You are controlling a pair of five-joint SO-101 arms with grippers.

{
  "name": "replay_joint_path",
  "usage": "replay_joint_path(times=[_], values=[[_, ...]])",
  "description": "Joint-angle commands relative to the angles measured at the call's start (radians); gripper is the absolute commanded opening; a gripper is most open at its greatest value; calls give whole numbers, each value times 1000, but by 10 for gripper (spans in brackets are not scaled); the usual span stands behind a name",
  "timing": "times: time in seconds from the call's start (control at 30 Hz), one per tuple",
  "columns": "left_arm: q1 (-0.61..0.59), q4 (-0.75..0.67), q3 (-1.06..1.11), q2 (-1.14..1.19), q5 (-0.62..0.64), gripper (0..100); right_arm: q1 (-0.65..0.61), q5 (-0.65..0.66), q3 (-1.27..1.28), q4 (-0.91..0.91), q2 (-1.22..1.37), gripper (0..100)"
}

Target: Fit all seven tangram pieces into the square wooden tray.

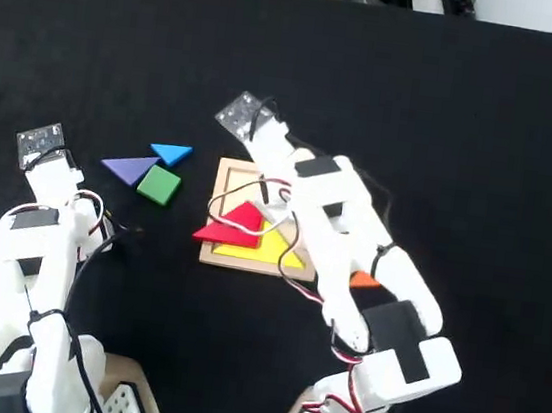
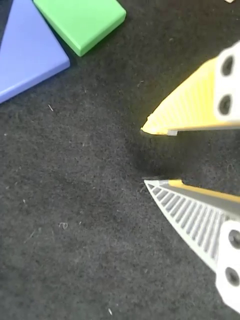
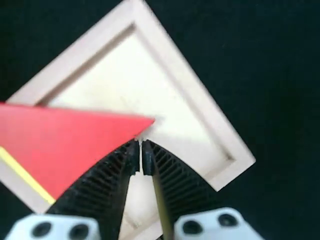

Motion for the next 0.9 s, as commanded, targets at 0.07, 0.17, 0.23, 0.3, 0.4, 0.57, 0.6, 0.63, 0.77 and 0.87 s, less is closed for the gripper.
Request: replay_joint_path(times=[0.07,0.17,0.23,0.3,0.4,0.57,0.6,0.63,0.77,0.87], values=[[10,-15,-7,-26,2,152,2,-14,-99,-55,-4,11],[10,-15,-7,-26,2,152,-2,-14,-108,-9,-13,11],[10,-15,-7,-26,2,152,6,-14,-116,58,-18,11],[10,-15,-7,-26,2,152,12,-15,-117,115,-15,11],[10,-15,-7,-26,2,152,-6,-77,-99,135,-4,11],[30,-15,-4,-26,-2,152,-32,-109,-91,92,50,11],[28,-15,-4,-26,-2,152,-31,-109,-96,78,70,11],[28,-15,-4,-26,-2,152,-29,-109,-110,68,93,11],[30,-15,-4,-26,-3,152,-35,-110,-211,100,191,11],[31,-15,-4,-26,-5,152,-35,-110,-285,117,232,11]])
